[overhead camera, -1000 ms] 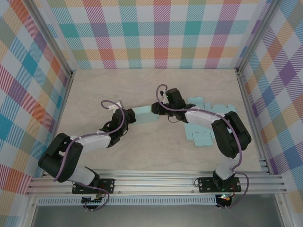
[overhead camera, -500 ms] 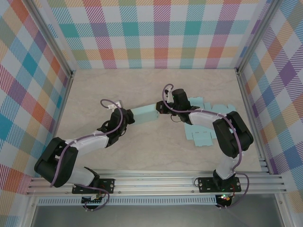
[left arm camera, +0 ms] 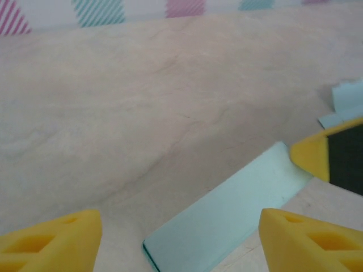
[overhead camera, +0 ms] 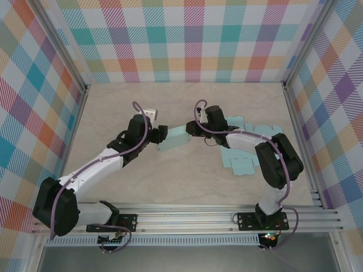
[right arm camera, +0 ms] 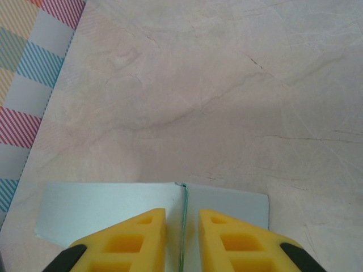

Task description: Fold the paper box

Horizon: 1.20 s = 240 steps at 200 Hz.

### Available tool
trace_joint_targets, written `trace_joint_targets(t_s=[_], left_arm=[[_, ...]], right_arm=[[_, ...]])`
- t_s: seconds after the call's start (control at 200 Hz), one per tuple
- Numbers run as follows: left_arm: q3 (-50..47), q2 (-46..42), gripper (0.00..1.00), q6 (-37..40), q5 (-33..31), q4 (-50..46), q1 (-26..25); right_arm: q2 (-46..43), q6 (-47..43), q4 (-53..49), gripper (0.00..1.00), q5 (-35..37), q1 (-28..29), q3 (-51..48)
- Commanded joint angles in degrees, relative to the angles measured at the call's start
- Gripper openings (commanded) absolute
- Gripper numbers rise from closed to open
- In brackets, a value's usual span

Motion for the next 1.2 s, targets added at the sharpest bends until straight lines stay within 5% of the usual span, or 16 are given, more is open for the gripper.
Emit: trace_joint_targets(t_s=[0.0,0.2,0.31,0.575,0.755,0.885,1.03,1.195], left_arm=[[2.6,3.7,0.74,19.9,10.1,-4.9,0.9],[9.2,11.4,0.77,30.8,13.6,-11.6,1.1],[11.8,14.8,0.88,33.0,12.3,-15.8,1.1],[16.5,23.0,0.90,34.6,9.6,-19.2,0.7],[17.5,25.6,0.79,35.6,4.9,-18.6,0.0],[19.3,26.0,0.50,35.7,4.2,-20.8,-0.1],[18.7,25.4,0.39,36.5,-0.8,-18.9,-0.3],[15.4,23.7,0.38,39.0,-11.1,-11.6,-0.3]], right_arm=[[0.9,-0.8,-8.0,0.21,-0.7,0.5,0.7],[1.1,-0.8,-8.1,0.20,-1.0,0.5,0.8],[0.9,-0.9,-8.1,0.20,-1.0,0.5,0.6],[1.2,-1.1,-8.4,0.20,-1.7,0.5,0.8],[0.8,-1.6,-9.2,0.20,-1.5,0.5,1.1],[-0.1,-1.6,-9.6,0.21,-1.8,0.5,1.0],[-2.2,-1.4,-11.8,0.22,-1.6,0.5,1.2],[-8.6,-2.3,-17.9,0.30,3.2,0.5,0.8]])
